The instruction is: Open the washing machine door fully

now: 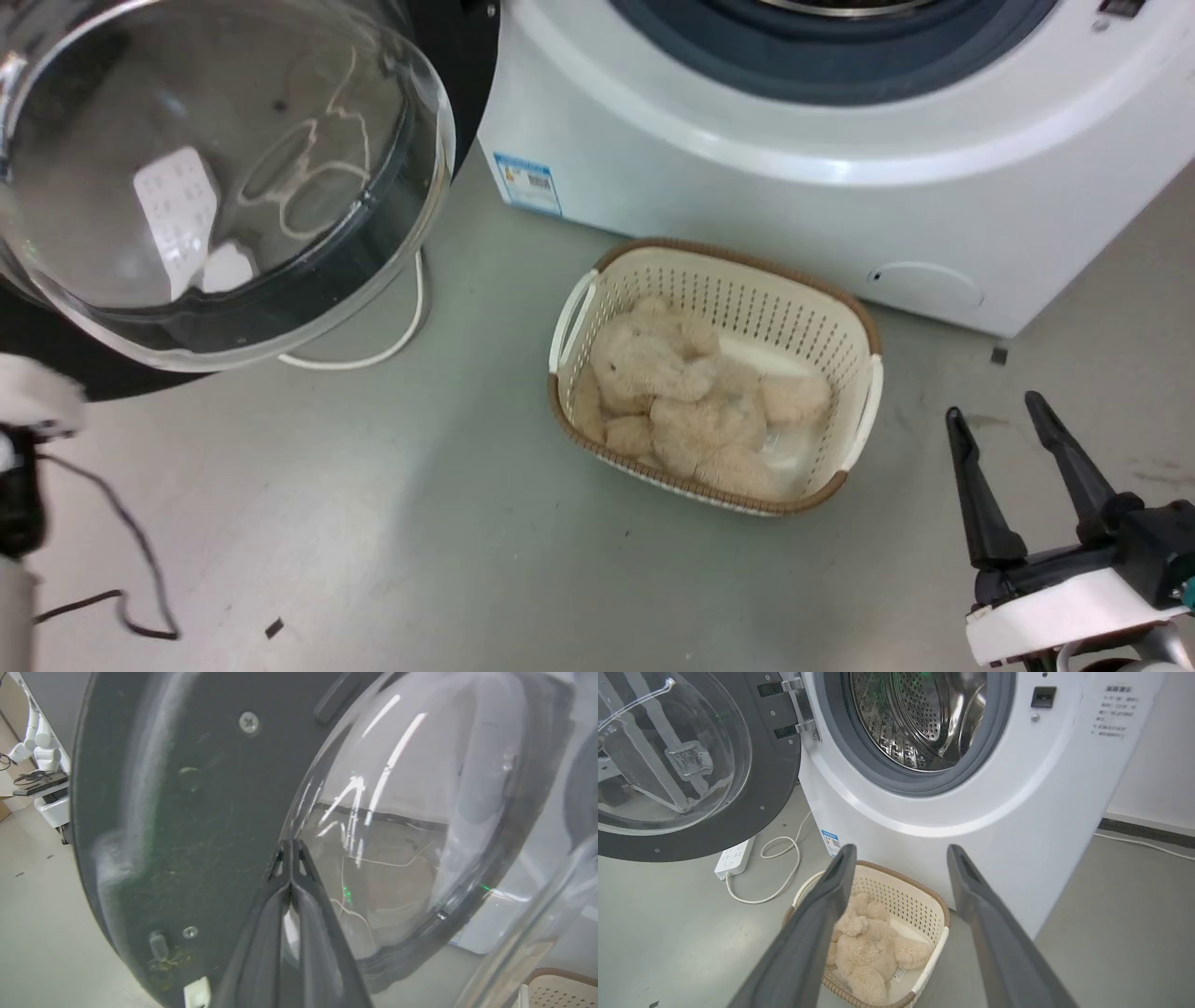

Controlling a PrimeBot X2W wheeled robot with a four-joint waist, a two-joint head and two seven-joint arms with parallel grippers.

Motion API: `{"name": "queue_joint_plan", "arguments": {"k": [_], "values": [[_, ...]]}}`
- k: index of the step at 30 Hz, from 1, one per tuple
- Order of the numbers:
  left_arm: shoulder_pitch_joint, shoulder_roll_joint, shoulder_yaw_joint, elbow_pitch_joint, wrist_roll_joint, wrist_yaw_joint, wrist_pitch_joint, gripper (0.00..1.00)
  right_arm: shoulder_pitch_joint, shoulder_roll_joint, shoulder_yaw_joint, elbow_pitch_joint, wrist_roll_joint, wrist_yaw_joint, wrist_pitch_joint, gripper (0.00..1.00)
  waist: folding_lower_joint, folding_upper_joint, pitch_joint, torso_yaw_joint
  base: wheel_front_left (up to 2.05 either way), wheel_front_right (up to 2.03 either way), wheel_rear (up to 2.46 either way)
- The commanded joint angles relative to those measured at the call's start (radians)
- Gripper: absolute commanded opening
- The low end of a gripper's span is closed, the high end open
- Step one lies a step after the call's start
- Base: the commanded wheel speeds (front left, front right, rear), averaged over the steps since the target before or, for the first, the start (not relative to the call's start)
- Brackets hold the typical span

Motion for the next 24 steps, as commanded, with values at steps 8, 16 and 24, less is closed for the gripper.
{"name": "queue_joint_plan", "arguments": {"k": [8, 16, 24], "values": [[0.086, -0.134, -0.077, -0.212, 0.035, 0.013, -0.024, 0.00, -0.003, 0.031, -0.045, 0.022, -0.003, -0.001, -0.049, 1.00, 0.0000, 0.0000, -0.136, -0.058, 0.00, 0.00, 0.00], [0.275, -0.278, -0.191, -0.412, 0.065, 0.082, -0.017, 0.00, 0.036, 0.065, -0.075, 0.016, -0.006, -0.001, -0.077, 1.00, 0.0000, 0.0000, -0.227, -0.134, 0.00, 0.00, 0.00], [0.441, -0.345, -0.293, -0.442, 0.127, 0.134, -0.020, 0.00, 0.081, 0.087, -0.045, 0.035, -0.019, -0.001, -0.085, 1.00, 0.0000, 0.0000, -0.280, -0.212, 0.00, 0.00, 0.00]]}}
